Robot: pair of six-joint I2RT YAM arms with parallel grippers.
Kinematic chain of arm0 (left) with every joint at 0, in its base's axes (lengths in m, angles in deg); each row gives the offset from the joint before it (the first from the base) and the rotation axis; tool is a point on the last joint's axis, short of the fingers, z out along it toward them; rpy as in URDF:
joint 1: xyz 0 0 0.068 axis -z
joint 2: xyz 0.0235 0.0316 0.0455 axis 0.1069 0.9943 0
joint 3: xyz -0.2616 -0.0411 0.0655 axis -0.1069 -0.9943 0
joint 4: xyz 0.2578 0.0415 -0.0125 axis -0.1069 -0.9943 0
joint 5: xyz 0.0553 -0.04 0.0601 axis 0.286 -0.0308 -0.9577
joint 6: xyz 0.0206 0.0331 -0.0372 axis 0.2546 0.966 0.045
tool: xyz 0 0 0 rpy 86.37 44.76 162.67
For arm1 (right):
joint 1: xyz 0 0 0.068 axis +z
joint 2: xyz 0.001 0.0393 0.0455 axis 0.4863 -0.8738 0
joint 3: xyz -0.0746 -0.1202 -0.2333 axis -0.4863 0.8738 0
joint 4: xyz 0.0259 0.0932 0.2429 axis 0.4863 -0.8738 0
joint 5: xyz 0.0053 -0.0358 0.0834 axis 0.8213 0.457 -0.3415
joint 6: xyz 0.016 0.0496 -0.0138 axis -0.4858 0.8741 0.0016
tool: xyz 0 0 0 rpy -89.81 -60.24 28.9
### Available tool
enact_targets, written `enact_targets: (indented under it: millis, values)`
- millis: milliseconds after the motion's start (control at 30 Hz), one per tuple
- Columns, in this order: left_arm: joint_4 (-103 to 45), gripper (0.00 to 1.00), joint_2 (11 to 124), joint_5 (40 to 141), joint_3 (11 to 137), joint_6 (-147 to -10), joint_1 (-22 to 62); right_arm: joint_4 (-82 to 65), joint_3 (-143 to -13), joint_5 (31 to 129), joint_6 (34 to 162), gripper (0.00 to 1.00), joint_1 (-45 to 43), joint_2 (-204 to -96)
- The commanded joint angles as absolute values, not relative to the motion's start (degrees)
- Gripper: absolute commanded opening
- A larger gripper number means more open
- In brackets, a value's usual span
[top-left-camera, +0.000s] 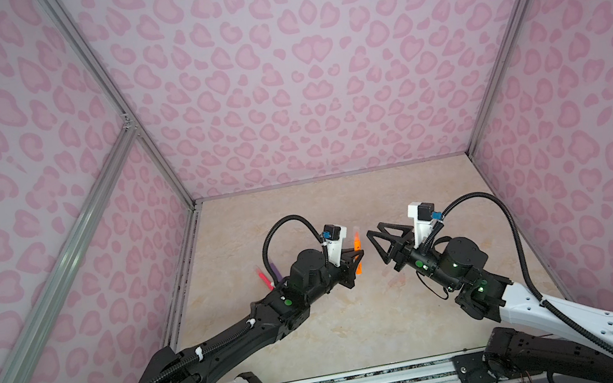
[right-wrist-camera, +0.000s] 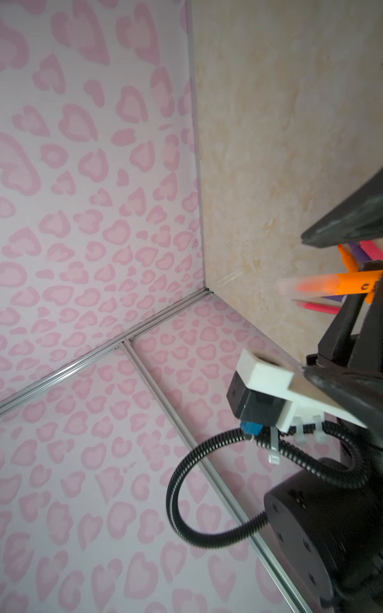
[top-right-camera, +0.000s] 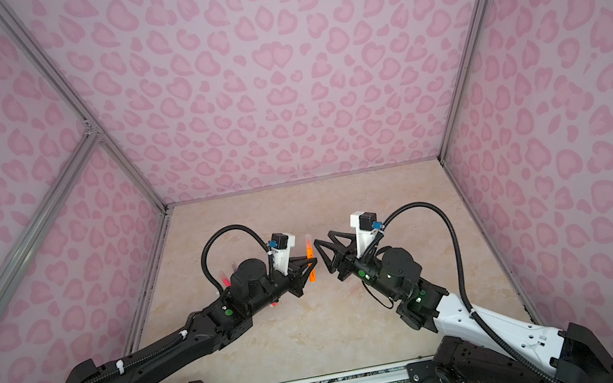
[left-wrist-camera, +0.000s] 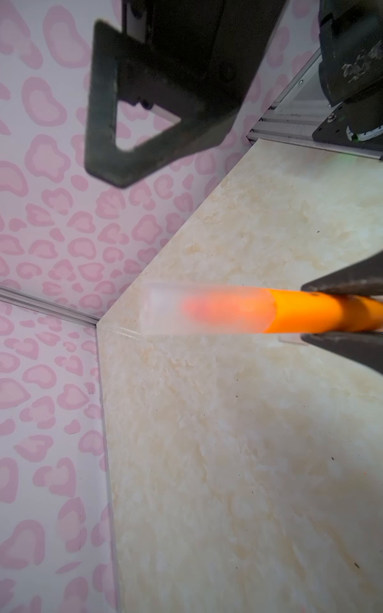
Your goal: Insert the pens into the pen caps
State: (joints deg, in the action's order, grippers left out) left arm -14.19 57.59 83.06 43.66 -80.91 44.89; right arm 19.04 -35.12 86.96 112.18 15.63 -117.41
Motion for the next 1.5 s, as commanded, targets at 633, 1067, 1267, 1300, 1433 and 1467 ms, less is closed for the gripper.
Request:
enact_targets:
  millis: [633, 1067, 1267, 1300, 1433, 1467]
  values:
    - [-21.16, 0.03, 62.09, 71.84, 49.63, -74.41, 50.31, 8.20, -43.58, 85.16, 112.83, 0.27, 15.12, -128.89]
    - [-17.30, 0.03, 58.51, 76.54, 45.84, -77.97, 46.50, 11.78, -44.32, 78.56, 111.54, 0.00, 15.36, -133.41]
    - [-9.76, 0.04, 56.71, 89.85, 41.37, -82.18, 40.14, 18.92, -37.94, 78.79, 112.12, 0.00, 18.02, -136.59]
    - [-9.01, 0.04, 56.97, 90.72, 41.11, -82.25, 40.11, 20.06, -36.39, 79.80, 111.92, 0.00, 18.79, -136.60]
    - [-7.70, 0.04, 58.71, 92.70, 41.34, -83.71, 40.13, 20.79, -34.17, 80.60, 112.11, 0.00, 20.07, -135.36]
    - [-7.17, 0.04, 58.99, 93.21, 41.17, -83.92, 40.02, 20.85, -34.01, 80.65, 111.74, 0.00, 20.50, -134.89]
